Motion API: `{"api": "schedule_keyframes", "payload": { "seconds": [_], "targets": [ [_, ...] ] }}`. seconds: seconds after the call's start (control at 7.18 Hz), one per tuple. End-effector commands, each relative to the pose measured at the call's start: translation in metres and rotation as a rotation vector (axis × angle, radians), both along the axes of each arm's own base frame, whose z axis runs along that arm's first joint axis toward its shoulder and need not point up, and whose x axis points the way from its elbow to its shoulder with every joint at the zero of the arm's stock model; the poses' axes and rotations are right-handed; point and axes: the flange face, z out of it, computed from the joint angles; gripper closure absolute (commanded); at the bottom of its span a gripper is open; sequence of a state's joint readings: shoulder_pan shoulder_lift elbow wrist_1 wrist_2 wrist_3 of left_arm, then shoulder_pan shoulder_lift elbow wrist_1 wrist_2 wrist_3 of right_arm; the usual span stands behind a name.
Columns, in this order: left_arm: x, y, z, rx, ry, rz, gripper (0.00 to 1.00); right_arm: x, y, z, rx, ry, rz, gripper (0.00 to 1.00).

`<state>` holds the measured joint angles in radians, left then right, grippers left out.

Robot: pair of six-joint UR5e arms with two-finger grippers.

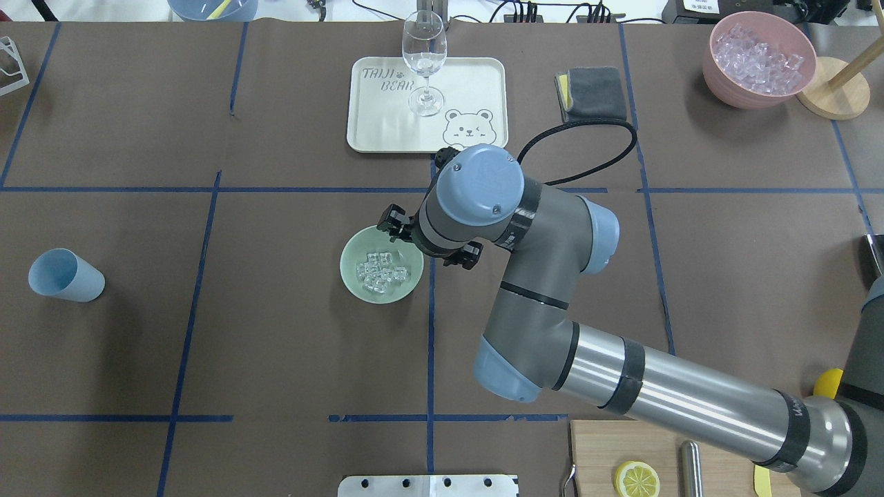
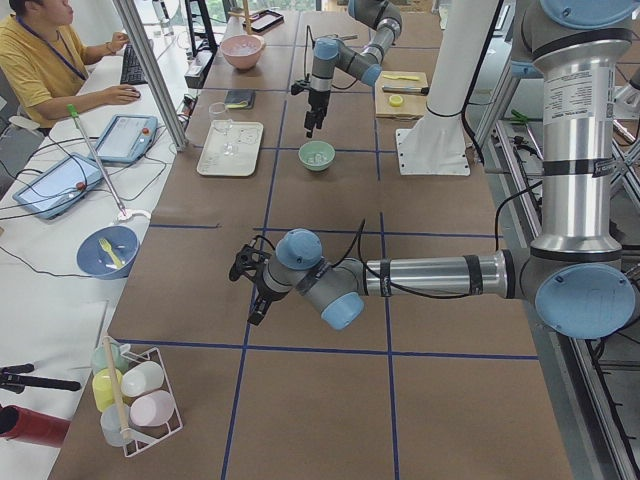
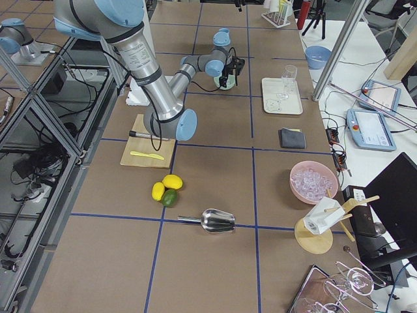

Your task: Pour ice into bowl

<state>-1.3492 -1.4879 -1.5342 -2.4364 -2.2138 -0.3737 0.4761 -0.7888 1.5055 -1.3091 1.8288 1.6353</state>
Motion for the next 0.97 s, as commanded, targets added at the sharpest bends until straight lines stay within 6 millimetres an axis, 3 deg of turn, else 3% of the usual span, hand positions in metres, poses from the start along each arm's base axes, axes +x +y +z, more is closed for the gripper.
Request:
{"api": "schedule_keyframes", "payload": {
  "seconds": [0.0, 0.14, 0.28, 0.56, 0.7, 0.84],
  "targets": [
    [0.0, 0.0, 0.0, -0.007, -0.001, -0.004, 0.0, -0.028, 0.015, 0.014, 0.045, 0.047, -0.073, 0.01],
    [-0.001, 0.0, 0.0, -0.006, -0.001, -0.006, 0.0, -0.03, 0.014, 0.017, 0.041, 0.052, -0.074, 0.6],
    [0.0, 0.0, 0.0, -0.006, -0.001, -0.004, 0.0, -0.031, 0.014, 0.024, 0.044, 0.062, -0.083, 1.0],
    [-0.001, -0.001, 0.001, -0.003, -0.003, -0.005, 0.0, -0.02, 0.002, 0.024, 0.04, 0.057, -0.07, 1.0],
    [-0.001, -0.001, 0.001, -0.003, -0.003, -0.005, 0.0, 0.009, -0.019, 0.031, 0.008, 0.035, -0.071, 1.0],
    [0.0, -0.001, -0.001, 0.003, -0.003, -0.004, 0.0, 0.057, -0.036, 0.038, -0.023, -0.005, -0.073, 1.0]
  ]
}}
